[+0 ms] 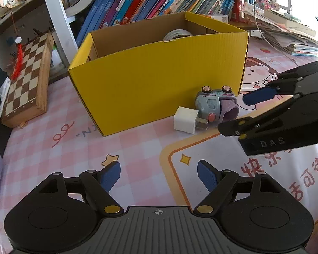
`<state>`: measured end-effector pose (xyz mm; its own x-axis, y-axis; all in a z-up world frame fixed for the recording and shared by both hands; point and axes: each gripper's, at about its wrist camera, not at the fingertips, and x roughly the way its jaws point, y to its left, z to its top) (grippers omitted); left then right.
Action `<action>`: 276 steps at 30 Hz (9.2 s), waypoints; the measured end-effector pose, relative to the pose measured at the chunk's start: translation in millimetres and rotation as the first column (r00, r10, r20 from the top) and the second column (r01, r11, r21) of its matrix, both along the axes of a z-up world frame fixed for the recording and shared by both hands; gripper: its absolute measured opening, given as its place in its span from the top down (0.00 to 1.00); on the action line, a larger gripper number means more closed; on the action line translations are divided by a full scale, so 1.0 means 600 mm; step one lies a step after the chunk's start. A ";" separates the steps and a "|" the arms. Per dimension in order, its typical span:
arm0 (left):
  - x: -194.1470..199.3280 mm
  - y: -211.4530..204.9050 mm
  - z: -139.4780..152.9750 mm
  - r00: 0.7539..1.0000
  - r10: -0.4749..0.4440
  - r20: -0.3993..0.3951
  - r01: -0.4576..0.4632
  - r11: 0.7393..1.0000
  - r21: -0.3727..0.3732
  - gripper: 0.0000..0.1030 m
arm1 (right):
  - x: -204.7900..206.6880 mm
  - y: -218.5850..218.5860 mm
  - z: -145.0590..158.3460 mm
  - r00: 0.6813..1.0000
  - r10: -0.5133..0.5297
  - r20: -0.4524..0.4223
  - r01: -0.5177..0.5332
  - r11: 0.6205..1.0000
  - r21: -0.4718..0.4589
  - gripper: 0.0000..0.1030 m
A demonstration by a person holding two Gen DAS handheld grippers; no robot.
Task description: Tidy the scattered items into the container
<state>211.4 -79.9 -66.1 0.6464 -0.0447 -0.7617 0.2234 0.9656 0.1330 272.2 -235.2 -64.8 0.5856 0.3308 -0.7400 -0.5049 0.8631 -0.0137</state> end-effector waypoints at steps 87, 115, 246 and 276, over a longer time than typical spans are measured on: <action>-0.040 0.063 0.007 1.000 0.007 -0.018 -0.010 0.983 -0.184 0.58 | -0.069 -0.003 0.009 0.998 -0.002 -0.070 0.002 1.000 -0.003 0.74; -0.073 0.057 0.061 0.994 -0.098 0.043 0.105 0.977 -0.184 0.58 | -0.119 0.007 0.062 0.996 0.079 -0.042 -0.079 0.997 -0.012 0.75; -0.081 0.073 0.175 0.963 0.043 0.265 -0.033 0.999 -0.041 0.17 | -0.082 -0.023 0.160 0.978 -0.025 0.207 0.025 1.000 0.003 0.22; -0.205 0.097 0.095 0.979 0.097 0.180 -0.090 0.995 -0.049 0.11 | -0.263 0.033 0.083 0.960 -0.228 0.161 0.224 0.974 0.042 0.11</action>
